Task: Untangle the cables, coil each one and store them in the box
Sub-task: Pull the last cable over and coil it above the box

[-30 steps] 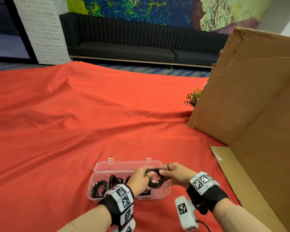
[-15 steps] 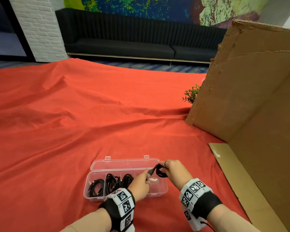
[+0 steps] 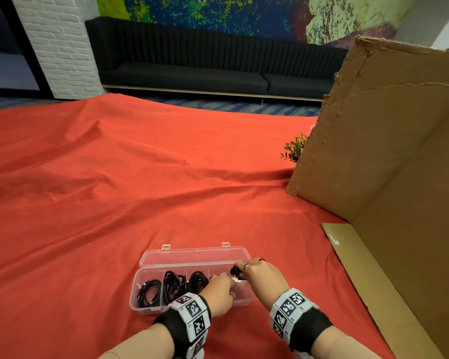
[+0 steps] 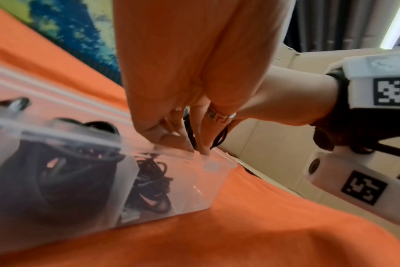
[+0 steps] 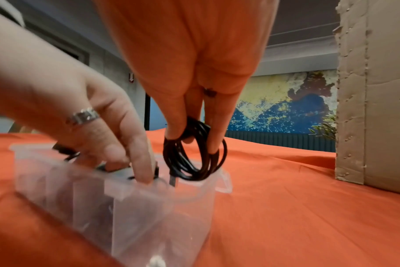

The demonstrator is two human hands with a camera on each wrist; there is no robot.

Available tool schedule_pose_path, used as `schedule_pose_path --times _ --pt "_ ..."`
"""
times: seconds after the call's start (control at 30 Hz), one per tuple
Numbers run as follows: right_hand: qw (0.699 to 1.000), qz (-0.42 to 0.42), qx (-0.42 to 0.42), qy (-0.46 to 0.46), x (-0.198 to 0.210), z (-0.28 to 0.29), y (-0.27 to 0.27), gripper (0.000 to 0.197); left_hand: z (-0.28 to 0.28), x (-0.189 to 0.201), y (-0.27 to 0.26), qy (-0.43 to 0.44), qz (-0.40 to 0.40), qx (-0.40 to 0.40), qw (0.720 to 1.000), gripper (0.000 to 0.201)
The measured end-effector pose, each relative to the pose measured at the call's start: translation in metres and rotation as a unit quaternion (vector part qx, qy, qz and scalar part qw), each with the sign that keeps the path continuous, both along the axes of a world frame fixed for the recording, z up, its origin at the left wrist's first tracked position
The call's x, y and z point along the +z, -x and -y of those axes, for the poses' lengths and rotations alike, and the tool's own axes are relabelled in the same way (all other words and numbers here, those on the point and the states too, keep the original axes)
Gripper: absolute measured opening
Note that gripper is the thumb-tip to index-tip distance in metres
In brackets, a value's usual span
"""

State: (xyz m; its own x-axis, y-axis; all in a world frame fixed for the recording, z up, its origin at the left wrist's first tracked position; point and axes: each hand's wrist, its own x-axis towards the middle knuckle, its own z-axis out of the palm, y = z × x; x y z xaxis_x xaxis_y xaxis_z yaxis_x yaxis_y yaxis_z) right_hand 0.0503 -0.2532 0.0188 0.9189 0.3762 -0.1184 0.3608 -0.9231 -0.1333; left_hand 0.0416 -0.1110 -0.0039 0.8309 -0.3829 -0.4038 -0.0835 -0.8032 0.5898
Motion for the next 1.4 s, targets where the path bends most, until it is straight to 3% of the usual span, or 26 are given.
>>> schedule_pose_path --times 0.17,0.27,0.33,0.43,0.5,0.6,0.8,0.9,1.0,1.1,1.33,1.4 --pt "0.999 -0.004 0.043 0.008 0.007 0.000 0.008 0.026 -0.004 0.001 0.000 -0.094 0.047 -0.088 0.991 0.033" --pt "0.997 -0.028 0.061 0.044 0.000 -0.004 0.012 0.058 -0.007 0.000 0.001 -0.073 0.031 -0.135 0.988 0.028" --pt "0.990 -0.075 0.072 0.091 -0.013 -0.002 0.009 0.066 -0.009 -0.002 0.001 -0.046 0.024 -0.139 0.989 0.028" --pt "0.983 -0.026 0.095 0.157 -0.021 -0.003 0.006 0.038 -0.012 0.001 0.002 -0.009 0.029 -0.139 0.990 0.031" --pt "0.983 -0.032 0.094 0.151 -0.018 -0.004 0.007 0.039 -0.014 0.002 0.001 0.011 0.066 -0.108 0.992 0.028" --pt "0.983 0.027 0.116 0.140 -0.016 0.000 0.005 0.039 -0.020 0.002 -0.001 -0.003 0.111 -0.058 0.992 0.029" --pt "0.955 -0.146 0.148 0.213 -0.002 0.004 -0.003 0.031 -0.014 0.007 0.003 -0.125 0.104 -0.170 0.972 0.045" --pt "0.965 -0.153 0.112 0.180 -0.004 0.008 -0.007 0.030 -0.009 0.010 0.006 -0.201 0.124 -0.222 0.946 0.050" --pt "0.989 -0.091 0.031 0.111 -0.004 0.018 -0.008 0.041 -0.007 0.012 0.008 -0.242 0.137 -0.257 0.926 0.059" --pt "0.995 -0.042 -0.025 0.083 0.004 0.024 -0.007 0.042 -0.005 0.013 0.006 -0.251 0.122 -0.266 0.923 0.063" --pt "0.982 -0.017 -0.030 0.184 0.007 0.018 0.001 0.021 -0.003 0.017 0.001 -0.256 0.112 -0.269 0.922 0.060" --pt "0.981 -0.011 -0.049 0.186 0.006 0.018 0.002 0.027 -0.002 0.019 0.001 -0.260 0.108 -0.268 0.921 0.061"
